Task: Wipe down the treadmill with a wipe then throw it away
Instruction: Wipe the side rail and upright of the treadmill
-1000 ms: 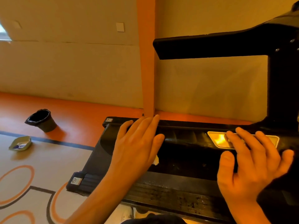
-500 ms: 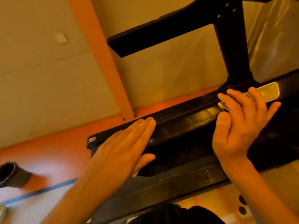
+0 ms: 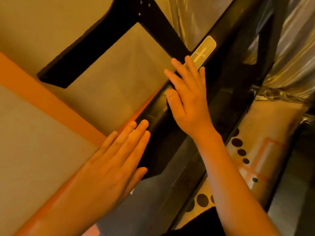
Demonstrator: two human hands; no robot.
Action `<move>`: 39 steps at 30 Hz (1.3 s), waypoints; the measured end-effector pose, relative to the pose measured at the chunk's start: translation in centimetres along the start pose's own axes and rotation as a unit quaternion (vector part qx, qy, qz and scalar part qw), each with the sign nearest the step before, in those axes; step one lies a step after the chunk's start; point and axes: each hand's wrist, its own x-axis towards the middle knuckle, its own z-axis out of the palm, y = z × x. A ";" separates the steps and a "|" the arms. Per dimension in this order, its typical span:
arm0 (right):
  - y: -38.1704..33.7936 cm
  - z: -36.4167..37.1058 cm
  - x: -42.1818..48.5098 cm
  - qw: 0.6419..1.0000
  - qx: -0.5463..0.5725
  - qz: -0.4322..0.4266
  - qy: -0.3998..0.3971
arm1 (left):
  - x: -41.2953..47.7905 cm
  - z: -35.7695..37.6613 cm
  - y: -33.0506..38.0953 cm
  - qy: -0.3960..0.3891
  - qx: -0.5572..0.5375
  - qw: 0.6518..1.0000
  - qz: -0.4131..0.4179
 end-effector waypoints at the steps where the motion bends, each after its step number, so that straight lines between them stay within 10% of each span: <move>1: -0.2 0.0 -0.1 1.000 0.005 0.026 0.001 | -0.3 -0.2 -0.3 -0.007 0.008 1.000 0.019; 31: -3.6 -0.7 -7.1 0.955 0.196 0.221 -0.004 | 6.0 -3.2 -0.9 -0.101 -0.082 0.990 0.056; 39: -2.2 0.4 -8.7 0.964 0.170 0.204 -0.017 | 3.0 -0.4 1.1 -0.009 0.080 0.996 0.030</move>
